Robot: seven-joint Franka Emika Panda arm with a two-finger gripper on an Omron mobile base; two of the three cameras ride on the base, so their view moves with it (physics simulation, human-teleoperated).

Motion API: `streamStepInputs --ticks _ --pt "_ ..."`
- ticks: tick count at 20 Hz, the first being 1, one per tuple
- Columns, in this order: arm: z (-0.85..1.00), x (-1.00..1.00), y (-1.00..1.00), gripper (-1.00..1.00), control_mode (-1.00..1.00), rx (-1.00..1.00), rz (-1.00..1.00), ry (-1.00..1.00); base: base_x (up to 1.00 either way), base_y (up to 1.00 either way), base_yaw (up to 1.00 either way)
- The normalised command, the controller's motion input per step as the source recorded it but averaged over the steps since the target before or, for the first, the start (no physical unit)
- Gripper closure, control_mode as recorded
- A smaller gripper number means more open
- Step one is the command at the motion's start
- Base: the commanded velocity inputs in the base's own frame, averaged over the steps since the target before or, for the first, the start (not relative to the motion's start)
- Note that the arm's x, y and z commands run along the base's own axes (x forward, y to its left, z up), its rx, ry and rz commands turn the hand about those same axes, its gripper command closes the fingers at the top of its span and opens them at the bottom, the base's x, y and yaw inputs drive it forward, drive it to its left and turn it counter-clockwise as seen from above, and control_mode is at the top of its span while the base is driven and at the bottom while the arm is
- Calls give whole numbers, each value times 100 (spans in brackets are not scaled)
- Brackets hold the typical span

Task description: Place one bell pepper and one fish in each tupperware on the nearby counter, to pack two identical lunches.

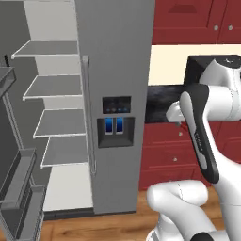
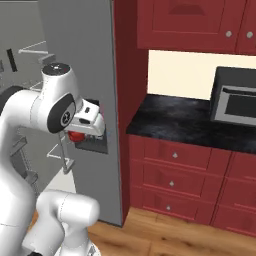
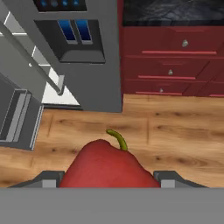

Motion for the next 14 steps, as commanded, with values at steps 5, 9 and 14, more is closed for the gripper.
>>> streamStepInputs --ticks 5,9,14 --pt "0 0 0 100 100 0 0 0 0 -100 -43" --pt "0 0 0 100 100 0 0 0 19 -100 -58" --pt "0 0 0 100 100 0 0 0 4 -100 -56"
